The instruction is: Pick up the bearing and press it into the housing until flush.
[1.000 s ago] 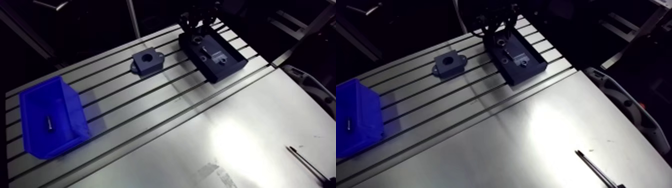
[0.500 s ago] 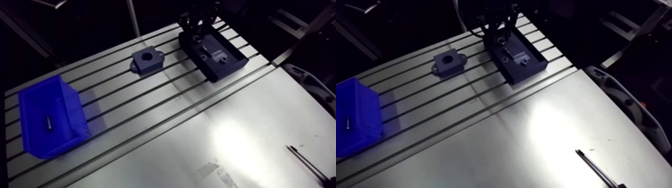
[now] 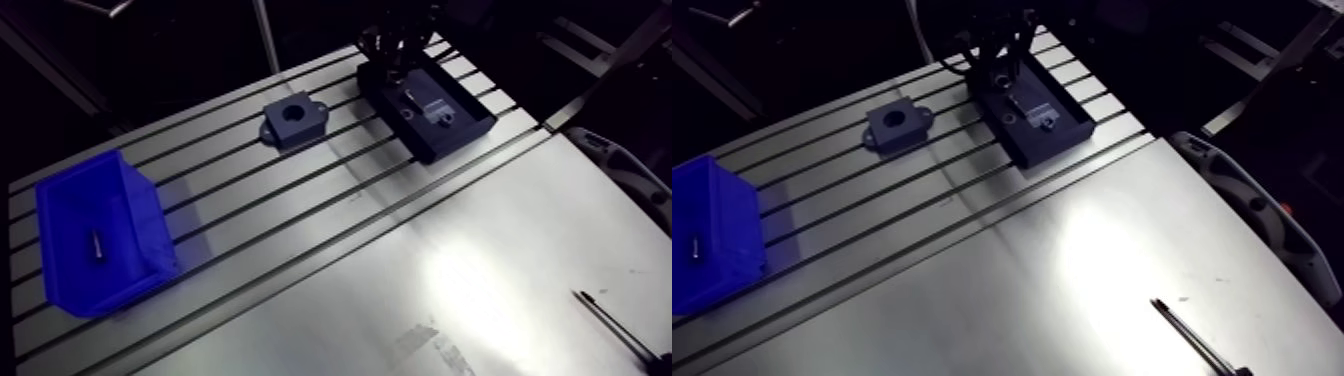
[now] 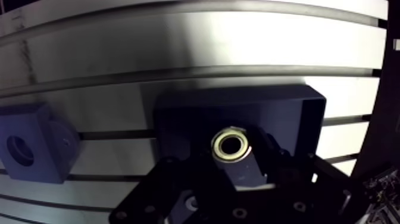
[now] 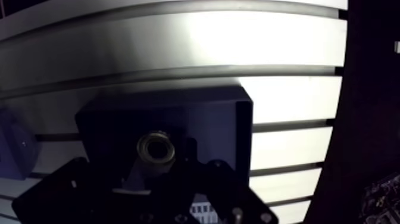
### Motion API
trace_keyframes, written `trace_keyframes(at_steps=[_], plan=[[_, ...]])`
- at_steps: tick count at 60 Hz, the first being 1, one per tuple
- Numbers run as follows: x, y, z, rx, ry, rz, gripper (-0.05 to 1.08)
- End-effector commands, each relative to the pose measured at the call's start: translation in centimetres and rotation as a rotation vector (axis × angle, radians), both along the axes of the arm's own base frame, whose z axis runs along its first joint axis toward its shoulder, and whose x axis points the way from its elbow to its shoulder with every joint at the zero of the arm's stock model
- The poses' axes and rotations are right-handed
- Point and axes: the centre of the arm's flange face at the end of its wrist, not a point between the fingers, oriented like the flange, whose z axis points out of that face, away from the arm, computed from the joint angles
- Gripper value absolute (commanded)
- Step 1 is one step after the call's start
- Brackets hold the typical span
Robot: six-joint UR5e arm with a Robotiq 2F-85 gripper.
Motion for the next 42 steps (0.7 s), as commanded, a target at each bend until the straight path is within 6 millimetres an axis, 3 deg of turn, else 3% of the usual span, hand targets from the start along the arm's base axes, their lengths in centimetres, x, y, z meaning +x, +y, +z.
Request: trace_keyframes(at_steps=[1, 20, 42], plan=[[0.0, 0.1, 0.1, 0.001, 0.001, 0.0, 0.59], [-0.1, 0.3, 0.8, 0.006, 0.009, -0.003, 0.67], [0.7, 0.7, 2.6, 0.006, 0.009, -0.015, 0.69]])
